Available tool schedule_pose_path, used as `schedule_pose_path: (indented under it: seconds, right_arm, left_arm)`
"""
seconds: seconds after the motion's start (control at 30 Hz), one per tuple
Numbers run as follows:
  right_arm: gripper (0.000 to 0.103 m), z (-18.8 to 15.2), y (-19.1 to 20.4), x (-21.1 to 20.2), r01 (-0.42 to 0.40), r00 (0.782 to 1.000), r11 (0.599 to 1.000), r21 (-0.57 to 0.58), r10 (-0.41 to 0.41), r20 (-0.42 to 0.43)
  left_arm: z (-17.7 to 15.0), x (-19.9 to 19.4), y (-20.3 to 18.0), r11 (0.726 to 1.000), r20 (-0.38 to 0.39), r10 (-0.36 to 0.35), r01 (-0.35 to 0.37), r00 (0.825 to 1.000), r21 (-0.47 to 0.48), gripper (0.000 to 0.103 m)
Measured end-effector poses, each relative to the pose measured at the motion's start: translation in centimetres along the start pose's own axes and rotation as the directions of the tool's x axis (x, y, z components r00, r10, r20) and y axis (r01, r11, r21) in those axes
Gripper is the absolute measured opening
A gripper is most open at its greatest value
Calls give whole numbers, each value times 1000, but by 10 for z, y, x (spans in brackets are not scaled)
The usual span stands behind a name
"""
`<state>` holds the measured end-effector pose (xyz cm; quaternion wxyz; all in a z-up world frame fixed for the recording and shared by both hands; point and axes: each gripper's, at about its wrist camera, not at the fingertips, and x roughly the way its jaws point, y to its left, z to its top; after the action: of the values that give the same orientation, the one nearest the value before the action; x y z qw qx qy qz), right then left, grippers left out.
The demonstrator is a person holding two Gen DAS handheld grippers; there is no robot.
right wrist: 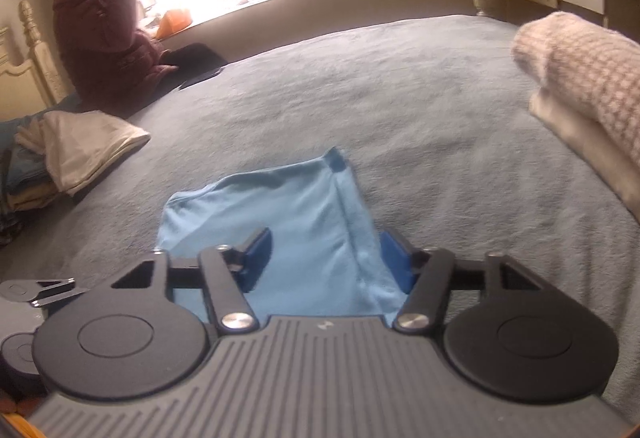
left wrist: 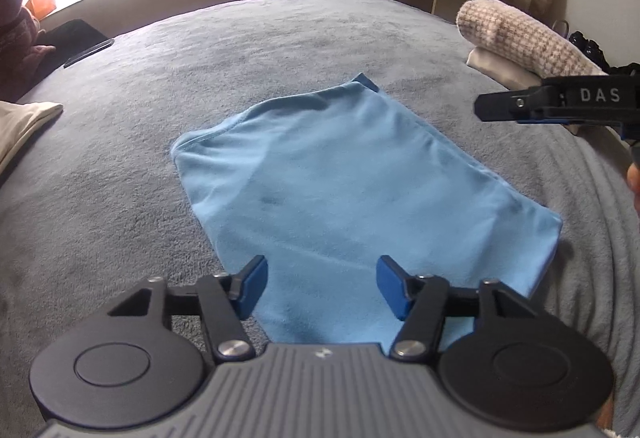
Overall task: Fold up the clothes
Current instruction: 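Close the right gripper on the edge of the folded light blue shirt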
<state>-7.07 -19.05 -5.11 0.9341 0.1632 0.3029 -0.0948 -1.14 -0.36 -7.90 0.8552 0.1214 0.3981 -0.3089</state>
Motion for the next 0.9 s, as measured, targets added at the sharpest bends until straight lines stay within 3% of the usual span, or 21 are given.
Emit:
schedule_pose_path:
  seconds: [0.1,0.27,0.33,0.5,0.57,0.67,0.8,0.9]
  right_arm:
    - [46,-5,5,5,-39,999,999,-16,39,-26]
    - [20,-12,13,14,-105,992,994,-40,102,-71]
    - [16,-17,11,20,-120,988,992,-28,117,-100]
    - [12,-31,-14,35,-65,985,998,21,68,-157]
    - [2,-33,-31,37,-21,988,999,44,28,-154]
    - [5,-27,-49,32,51,992,995,89,-40,-123]
    - [5,-23,-38,31,-17,994,997,77,26,-110]
    - [8,-20,-30,31,-71,992,995,67,77,-102]
  left_arm:
    - [-1,4,0,1000,-19,-15,15,1000,4,55]
    - [-3,7,-1,1000,-34,-29,29,999,8,54]
    - [-3,9,-2,999,-46,-31,31,998,8,54]
    - [-4,18,3,999,-104,-42,40,994,-25,55]
    - [-3,18,3,999,-109,-44,41,993,-30,55]
    - [-3,18,3,999,-113,-43,39,993,-33,57]
    - [-2,19,2,999,-120,-36,32,992,-37,59]
    - [-2,20,4,998,-133,-36,28,990,-61,68]
